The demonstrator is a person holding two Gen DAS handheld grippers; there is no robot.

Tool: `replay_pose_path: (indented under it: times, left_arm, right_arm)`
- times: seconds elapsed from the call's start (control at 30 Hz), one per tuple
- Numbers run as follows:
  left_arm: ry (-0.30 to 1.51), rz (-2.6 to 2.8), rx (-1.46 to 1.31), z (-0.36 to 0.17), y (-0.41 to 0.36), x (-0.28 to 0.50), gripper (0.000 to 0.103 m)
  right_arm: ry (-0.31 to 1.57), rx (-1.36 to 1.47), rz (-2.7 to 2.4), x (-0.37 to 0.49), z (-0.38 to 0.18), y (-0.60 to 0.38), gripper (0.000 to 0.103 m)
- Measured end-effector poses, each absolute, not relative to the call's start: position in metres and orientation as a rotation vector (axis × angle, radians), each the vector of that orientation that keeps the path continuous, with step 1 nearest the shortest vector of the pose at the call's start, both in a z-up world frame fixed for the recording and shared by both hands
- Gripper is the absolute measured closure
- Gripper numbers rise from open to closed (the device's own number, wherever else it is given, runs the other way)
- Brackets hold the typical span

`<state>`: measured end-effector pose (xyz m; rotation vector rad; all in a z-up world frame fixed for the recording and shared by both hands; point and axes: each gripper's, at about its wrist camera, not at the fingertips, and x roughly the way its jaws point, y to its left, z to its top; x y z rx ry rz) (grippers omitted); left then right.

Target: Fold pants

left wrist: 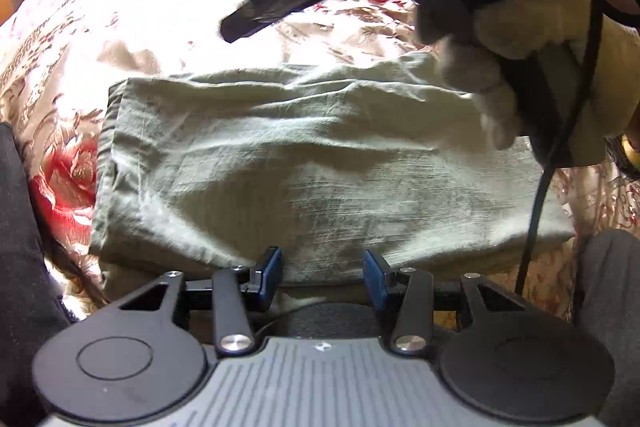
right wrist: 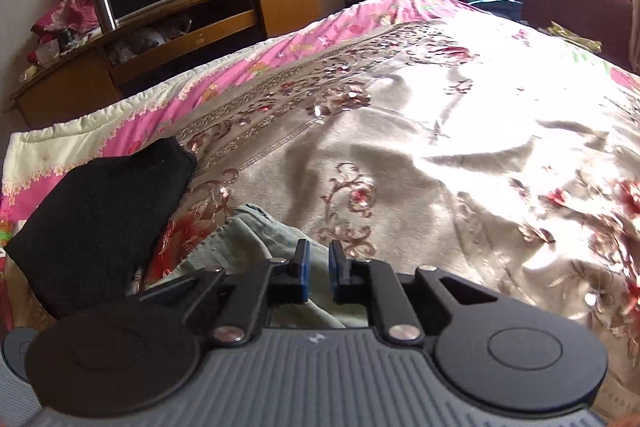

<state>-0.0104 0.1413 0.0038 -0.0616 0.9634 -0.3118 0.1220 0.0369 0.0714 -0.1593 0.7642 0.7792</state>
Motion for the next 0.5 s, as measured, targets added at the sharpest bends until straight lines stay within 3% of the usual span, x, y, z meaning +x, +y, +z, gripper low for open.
replay_pose_path:
  times: [0.27,0.5]
  left_arm:
    - [0.811,-0.520,0.023,0.037,0.050,-0.025,0.045]
    - [0.794,-0.683,0.315,0.012,-0.070,-0.045,0.045]
  right_arm:
    - [0.900,0.108,0.402,0.129,0.053,-0.169,0.083]
    - [1.000,0.333,0.429,0.123,0.009,-0.220,0.083]
